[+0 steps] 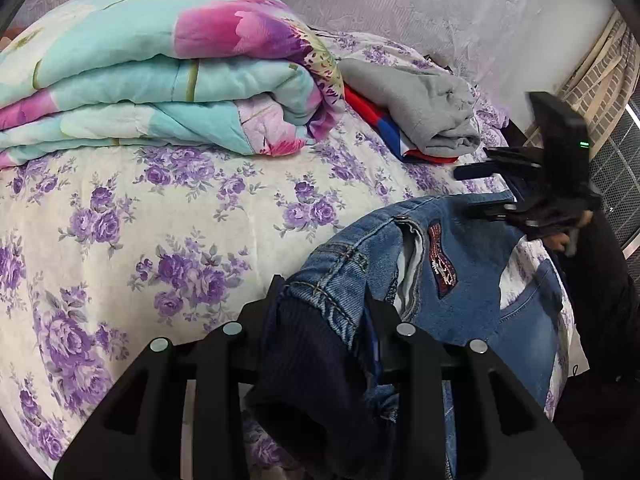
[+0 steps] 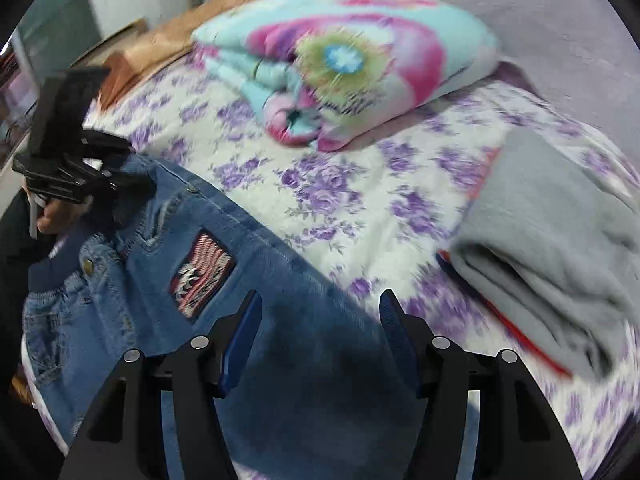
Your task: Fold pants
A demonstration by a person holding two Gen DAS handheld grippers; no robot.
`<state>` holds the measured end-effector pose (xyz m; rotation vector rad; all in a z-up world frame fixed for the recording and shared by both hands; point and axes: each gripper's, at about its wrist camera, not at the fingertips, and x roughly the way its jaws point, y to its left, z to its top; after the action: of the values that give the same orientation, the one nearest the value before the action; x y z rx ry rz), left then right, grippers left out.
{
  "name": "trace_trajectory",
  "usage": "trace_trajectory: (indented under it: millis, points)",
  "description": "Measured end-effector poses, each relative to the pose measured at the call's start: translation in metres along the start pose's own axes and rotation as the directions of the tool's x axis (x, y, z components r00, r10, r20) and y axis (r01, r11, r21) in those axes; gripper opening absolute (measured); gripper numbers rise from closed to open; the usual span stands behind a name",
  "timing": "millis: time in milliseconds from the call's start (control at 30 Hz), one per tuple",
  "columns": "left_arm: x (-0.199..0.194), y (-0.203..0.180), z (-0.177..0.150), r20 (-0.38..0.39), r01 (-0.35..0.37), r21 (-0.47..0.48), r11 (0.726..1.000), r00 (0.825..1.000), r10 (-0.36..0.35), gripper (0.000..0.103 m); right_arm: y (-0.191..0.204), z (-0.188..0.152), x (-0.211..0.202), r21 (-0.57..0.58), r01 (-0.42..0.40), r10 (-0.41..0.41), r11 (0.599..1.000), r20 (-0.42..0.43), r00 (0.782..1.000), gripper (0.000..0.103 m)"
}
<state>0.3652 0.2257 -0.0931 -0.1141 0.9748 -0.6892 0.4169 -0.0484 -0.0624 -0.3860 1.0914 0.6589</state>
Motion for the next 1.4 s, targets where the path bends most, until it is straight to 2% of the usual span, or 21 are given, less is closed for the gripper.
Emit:
trace_trajectory:
  millis: [33,67,133,167,200,233,300,433,500,567,667,733,800,900,967,1033,1167,1233,1333,1400]
  points:
    - [-0.002,0.001,-0.001,0.003,0.003,0.001,1.0,1.0,-0.003,0.034,-0.003,0.003,0.011,-0.017,-0.051,0.05,0.999,-0.04,0.998,0.062]
    - [-0.003,0.001,-0.001,0.007,0.005,0.002,1.0,1.0,-0.005,0.034,-0.004,0.003,0.018,-0.023,-0.073,0.071,0.997,-0.065,0.995,0.062]
    - [-0.003,0.0,0.0,0.01,0.01,0.0,1.0,1.0,-0.01,0.034,-0.007,0.0,0.037,-0.022,-0.12,0.116,0.993,-0.136,0.984,0.07]
    - [-0.003,0.0,0.0,0.011,0.011,0.0,1.0,1.0,-0.011,0.034,-0.007,-0.001,0.042,-0.013,-0.135,0.132,0.991,-0.149,0.98,0.069]
    - [-0.003,-0.001,0.0,0.012,0.005,0.001,1.0,1.0,-0.005,0.034,-0.007,-0.003,0.044,-0.002,-0.153,0.152,0.988,-0.146,0.978,0.048]
    - [-0.004,0.0,-0.001,0.012,0.0,0.0,1.0,1.0,0.0,0.034,-0.001,-0.004,0.042,-0.013,-0.193,0.19,0.981,-0.137,0.972,0.014]
    - [-0.003,-0.001,0.002,0.017,-0.029,-0.005,1.0,0.999,0.029,0.034,0.011,-0.003,0.033,-0.087,-0.125,0.118,0.988,-0.087,0.989,0.012]
    - [-0.001,0.004,0.008,0.037,-0.056,-0.045,0.997,0.998,0.057,0.034,0.004,0.001,0.033,-0.047,-0.095,0.093,0.994,-0.04,0.995,0.011]
    - [0.008,0.007,0.009,0.022,-0.091,-0.046,0.995,0.996,0.092,0.034,0.001,-0.001,0.046,-0.017,-0.097,0.096,0.995,-0.061,0.994,0.011]
    - [0.018,0.01,0.008,-0.003,-0.108,-0.057,0.993,0.994,0.108,0.034,0.009,-0.004,0.051,-0.002,-0.06,0.06,0.998,-0.065,0.996,0.011]
    - [-0.002,0.003,0.008,0.04,-0.078,-0.048,0.996,0.996,0.08,0.034,0.025,-0.003,0.018,0.002,-0.003,0.003,1.0,-0.007,1.0,0.01]
    - [-0.023,-0.01,0.007,0.082,-0.044,-0.031,0.999,0.996,0.046,0.034,0.037,-0.008,-0.022,0.001,0.012,-0.012,1.0,0.056,0.998,0.01]
    - [-0.049,-0.035,0.002,0.127,-0.038,0.034,0.999,0.991,0.034,0.034,0.048,-0.02,-0.061,0.003,0.015,-0.015,1.0,0.097,0.995,0.01]
    - [-0.08,-0.071,-0.015,0.143,-0.04,0.124,0.991,0.989,0.022,0.034,0.095,-0.06,-0.116,-0.029,0.029,-0.025,0.999,0.147,0.989,0.01]
    - [-0.095,-0.091,-0.038,0.121,-0.059,0.189,0.98,0.992,0.036,0.034,0.118,-0.082,-0.135,-0.055,0.016,-0.008,0.998,0.153,0.988,0.01]
    - [-0.104,-0.104,-0.062,0.085,-0.072,0.239,0.968,0.995,0.053,0.034,0.154,-0.125,-0.148,-0.092,0.007,0.007,0.996,0.148,0.989,0.01]
    - [-0.113,-0.109,-0.122,-0.002,-0.042,0.282,0.958,0.999,0.045,0.034,0.218,-0.173,-0.128,-0.119,-0.028,0.04,0.993,0.097,0.995,0.01]
    - [-0.102,-0.103,-0.142,-0.049,-0.019,0.264,0.964,0.998,0.033,0.035,0.238,-0.185,-0.098,-0.105,-0.003,0.009,0.994,0.058,0.998,0.01]
    - [-0.084,-0.09,-0.166,-0.091,0.018,0.216,0.976,0.996,0.002,0.036,0.243,-0.195,-0.057,-0.011,0.037,-0.037,0.999,0.008,0.999,0.011]
    - [-0.091,-0.095,-0.176,-0.065,-0.004,0.229,0.974,0.998,0.02,0.037,0.243,-0.196,-0.054,0.036,0.041,-0.042,0.999,0.018,0.999,0.011]
